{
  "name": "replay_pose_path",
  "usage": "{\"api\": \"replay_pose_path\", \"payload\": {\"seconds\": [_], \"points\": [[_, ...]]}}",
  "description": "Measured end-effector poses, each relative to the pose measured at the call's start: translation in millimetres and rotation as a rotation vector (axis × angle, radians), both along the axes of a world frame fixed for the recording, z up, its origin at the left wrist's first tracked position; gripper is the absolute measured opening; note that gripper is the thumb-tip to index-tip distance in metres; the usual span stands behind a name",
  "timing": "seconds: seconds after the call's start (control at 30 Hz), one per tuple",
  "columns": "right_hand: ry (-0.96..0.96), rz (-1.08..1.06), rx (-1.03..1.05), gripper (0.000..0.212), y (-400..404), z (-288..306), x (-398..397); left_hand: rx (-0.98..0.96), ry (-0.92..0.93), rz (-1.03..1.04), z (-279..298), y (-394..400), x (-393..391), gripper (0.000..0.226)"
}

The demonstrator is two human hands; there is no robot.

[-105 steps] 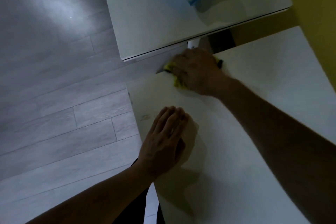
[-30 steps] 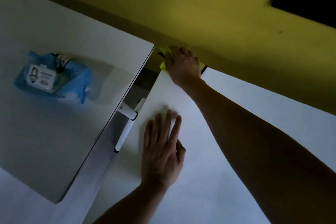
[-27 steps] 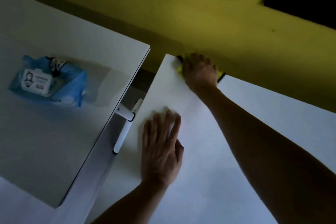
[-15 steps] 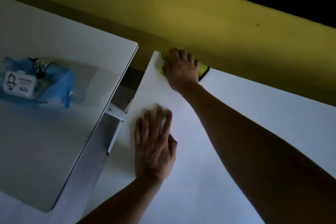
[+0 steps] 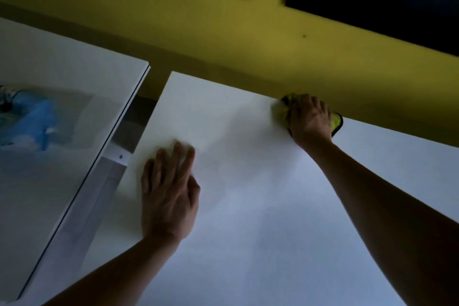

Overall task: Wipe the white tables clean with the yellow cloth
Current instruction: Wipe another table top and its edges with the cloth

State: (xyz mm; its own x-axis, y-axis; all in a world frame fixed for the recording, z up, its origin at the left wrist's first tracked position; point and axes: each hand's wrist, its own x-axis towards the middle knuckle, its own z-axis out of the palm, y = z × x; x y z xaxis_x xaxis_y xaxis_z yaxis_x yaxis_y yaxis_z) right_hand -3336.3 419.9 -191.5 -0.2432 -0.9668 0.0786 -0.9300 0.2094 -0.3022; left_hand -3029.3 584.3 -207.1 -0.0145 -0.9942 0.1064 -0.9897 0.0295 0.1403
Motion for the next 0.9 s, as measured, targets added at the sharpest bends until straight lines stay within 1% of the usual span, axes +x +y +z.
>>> {"api": "replay_pose_path", "payload": {"seconds": [0.1, 0.23, 0.3, 0.37, 0.47, 0.5, 0.53, 0.6, 0.67, 0.7, 0.73, 0.8, 0.87, 0.9], "points": [[-0.006, -0.073, 0.009, 0.041, -11, 0, 29, -0.011, 0.008, 0.011, 2, -2, -3, 0.059], [-0.036, 0.091, 0.02, 0.044, -28, -3, 102, 0.01, -0.008, 0.009, 1, 0, -1, 0.059], [-0.036, 0.129, 0.007, 0.044, -35, -1, 116, 0.03, -0.017, 0.005, 5, 0, -3, 0.059], [-0.034, 0.15, -0.004, 0.044, -35, -1, 100, 0.052, -0.03, 0.019, 8, -1, -7, 0.059], [-0.035, 0.071, -0.015, 0.043, -21, -1, 40, 0.085, 0.006, 0.074, 19, -3, -29, 0.067], [-0.025, 0.043, -0.009, 0.042, -14, 0, 17, 0.088, 0.028, 0.05, 23, -5, -42, 0.069], [-0.014, 0.018, -0.004, 0.041, -8, 0, -6, 0.087, 0.047, -0.021, 25, -7, -58, 0.069], [0.002, -0.02, 0.005, 0.04, 4, 2, -43, 0.082, 0.092, -0.255, 27, -9, -99, 0.065], [-0.002, -0.057, 0.021, 0.041, 8, 3, -58, 0.121, 0.138, -0.486, 26, -7, -145, 0.063], [0.005, -0.067, 0.039, 0.042, 5, 3, -56, 0.137, 0.153, -0.567, 25, -4, -167, 0.062], [0.013, -0.062, 0.072, 0.043, 0, 4, -48, 0.149, 0.162, -0.626, 25, 0, -187, 0.062], [0.017, 0.03, 0.122, 0.044, -9, 4, -28, 0.161, 0.152, -0.696, 24, 7, -216, 0.06], [-0.038, 0.146, 0.085, 0.042, -14, 1, -11, 0.165, 0.117, -0.673, 23, 13, -230, 0.063], [-0.063, 0.166, 0.06, 0.042, -14, 0, -7, 0.182, 0.098, -0.655, 23, 13, -232, 0.065]]}}
